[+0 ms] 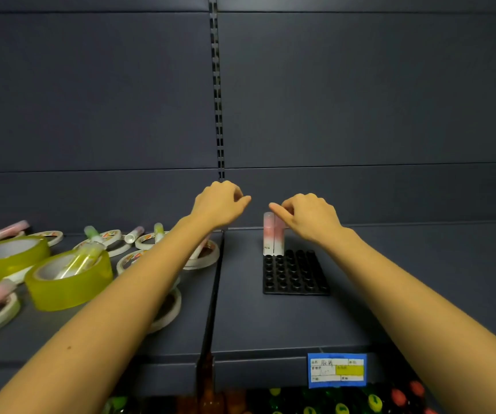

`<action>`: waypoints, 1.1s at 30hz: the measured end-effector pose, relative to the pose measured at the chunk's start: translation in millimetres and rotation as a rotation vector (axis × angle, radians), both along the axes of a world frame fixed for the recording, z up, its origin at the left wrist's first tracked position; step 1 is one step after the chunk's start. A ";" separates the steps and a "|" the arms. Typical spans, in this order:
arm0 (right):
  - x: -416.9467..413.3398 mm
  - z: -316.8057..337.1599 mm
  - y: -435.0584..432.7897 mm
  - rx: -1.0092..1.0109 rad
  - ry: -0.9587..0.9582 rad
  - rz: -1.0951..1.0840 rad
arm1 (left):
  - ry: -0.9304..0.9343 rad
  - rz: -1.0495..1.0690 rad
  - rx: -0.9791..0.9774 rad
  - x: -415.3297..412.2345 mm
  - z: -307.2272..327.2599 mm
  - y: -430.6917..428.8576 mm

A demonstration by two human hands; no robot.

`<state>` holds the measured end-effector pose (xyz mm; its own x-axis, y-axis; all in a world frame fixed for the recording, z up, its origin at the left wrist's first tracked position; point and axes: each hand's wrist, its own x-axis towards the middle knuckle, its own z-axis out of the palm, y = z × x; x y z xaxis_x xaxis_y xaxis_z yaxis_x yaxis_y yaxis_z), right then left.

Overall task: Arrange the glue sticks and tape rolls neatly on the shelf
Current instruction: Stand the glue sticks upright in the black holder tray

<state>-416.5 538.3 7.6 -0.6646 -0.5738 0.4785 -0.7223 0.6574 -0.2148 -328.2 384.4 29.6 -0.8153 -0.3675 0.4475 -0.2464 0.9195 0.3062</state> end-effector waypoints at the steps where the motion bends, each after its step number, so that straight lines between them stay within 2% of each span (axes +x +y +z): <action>1: 0.3 2.1 -0.8 0.022 0.009 -0.007 | 0.011 0.029 0.000 4.4 1.4 -4.4; 4: 3.6 9.3 -1.1 0.129 0.039 -0.018 | 0.022 0.100 -0.004 19.3 3.5 -14.6; 7: 10.3 15.9 -3.4 0.238 0.200 -0.035 | 0.040 0.152 0.002 36.8 2.3 -22.5; 10: 23.2 14.9 -13.8 0.068 0.264 0.055 | 0.055 0.204 0.007 55.3 -1.8 -29.9; 13: 40.1 9.2 -32.9 -0.062 0.119 0.190 | 0.058 0.269 0.016 73.0 -8.0 -37.4; 15: 49.2 4.6 -48.8 -0.077 0.004 0.230 | 0.056 0.301 0.020 83.4 -11.7 -43.0; 23: 61.4 -17.0 -110.7 0.068 -0.319 0.164 | 0.032 0.297 0.017 106.4 -24.1 -71.6; 30: 58.0 -27.6 -148.2 0.128 -0.376 -0.023 | -0.025 0.229 -0.027 106.9 -31.9 -96.2; 33: 57.6 -31.0 -158.8 0.083 -0.425 -0.047 | -0.037 0.198 -0.019 105.1 -35.0 -106.0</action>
<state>-358.9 379.4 -23.4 -0.8190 -0.5632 0.1100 -0.5497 0.7151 -0.4317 -223.1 278.5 -5.4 -0.7440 -0.5140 0.4270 -0.4334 0.8575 0.2771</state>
